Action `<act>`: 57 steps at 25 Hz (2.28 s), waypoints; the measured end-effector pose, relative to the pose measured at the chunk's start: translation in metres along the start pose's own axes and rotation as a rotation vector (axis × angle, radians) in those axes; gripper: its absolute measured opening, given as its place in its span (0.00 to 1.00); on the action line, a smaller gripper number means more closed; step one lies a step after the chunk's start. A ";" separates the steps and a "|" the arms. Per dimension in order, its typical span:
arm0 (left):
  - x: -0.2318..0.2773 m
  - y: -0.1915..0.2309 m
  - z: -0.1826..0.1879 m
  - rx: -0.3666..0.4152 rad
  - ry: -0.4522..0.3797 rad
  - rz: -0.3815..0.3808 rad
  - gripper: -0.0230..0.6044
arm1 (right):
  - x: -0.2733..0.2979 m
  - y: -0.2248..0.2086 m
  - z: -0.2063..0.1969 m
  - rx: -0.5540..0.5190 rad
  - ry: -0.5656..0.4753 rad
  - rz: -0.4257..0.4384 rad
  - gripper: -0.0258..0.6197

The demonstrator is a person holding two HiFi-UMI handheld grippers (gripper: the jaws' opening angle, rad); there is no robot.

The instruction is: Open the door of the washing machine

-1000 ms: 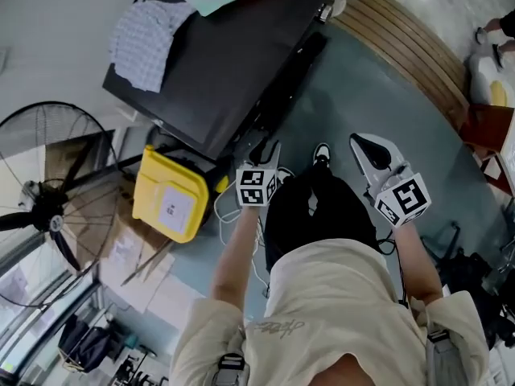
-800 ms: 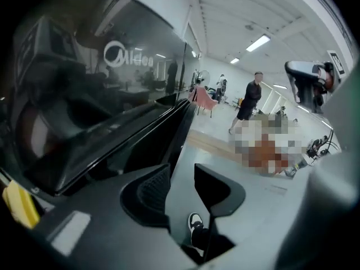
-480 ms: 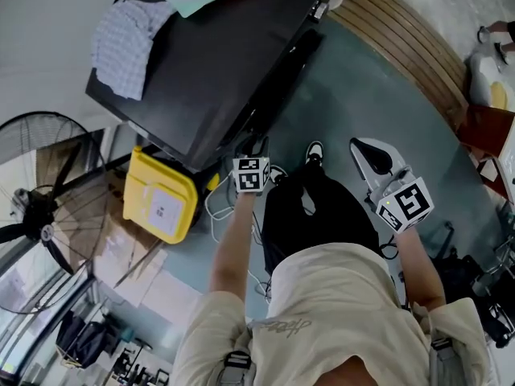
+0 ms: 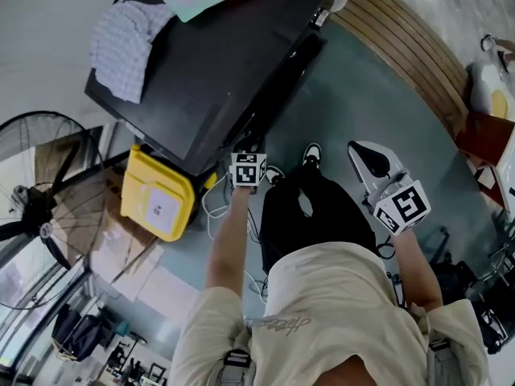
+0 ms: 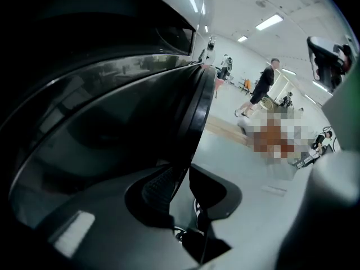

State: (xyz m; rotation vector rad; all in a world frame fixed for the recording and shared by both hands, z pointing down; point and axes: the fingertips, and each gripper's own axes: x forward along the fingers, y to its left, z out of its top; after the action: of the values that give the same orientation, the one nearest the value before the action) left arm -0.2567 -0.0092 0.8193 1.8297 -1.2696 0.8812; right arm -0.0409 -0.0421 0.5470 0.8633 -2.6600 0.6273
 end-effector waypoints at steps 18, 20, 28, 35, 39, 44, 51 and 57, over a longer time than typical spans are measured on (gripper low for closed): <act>0.003 -0.037 -0.014 0.028 0.029 -0.053 0.17 | 0.002 0.001 -0.002 0.040 -0.014 -0.035 0.04; 0.004 -0.045 -0.016 0.015 0.025 -0.070 0.17 | 0.000 0.003 -0.004 0.041 -0.017 -0.048 0.04; 0.007 -0.092 -0.029 0.044 0.063 -0.163 0.18 | -0.018 0.024 -0.018 0.075 -0.013 -0.125 0.04; -0.010 -0.115 -0.025 0.189 0.045 -0.261 0.17 | -0.028 0.038 -0.018 0.112 -0.071 -0.205 0.04; -0.025 -0.100 0.002 0.220 0.000 -0.245 0.06 | -0.035 0.047 -0.016 0.121 -0.100 -0.247 0.04; -0.009 -0.095 0.024 0.282 -0.006 -0.251 0.06 | -0.050 0.048 -0.023 0.130 -0.099 -0.318 0.04; 0.005 -0.109 0.033 0.325 0.003 -0.286 0.06 | -0.080 0.047 -0.035 0.130 -0.090 -0.421 0.04; 0.005 -0.126 0.025 0.357 0.047 -0.319 0.06 | -0.098 0.039 -0.044 0.150 -0.096 -0.451 0.04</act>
State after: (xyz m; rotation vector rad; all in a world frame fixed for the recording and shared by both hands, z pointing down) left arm -0.1321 -0.0018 0.7880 2.1976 -0.7931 1.0088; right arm 0.0175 0.0556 0.5357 1.5101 -2.3909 0.6850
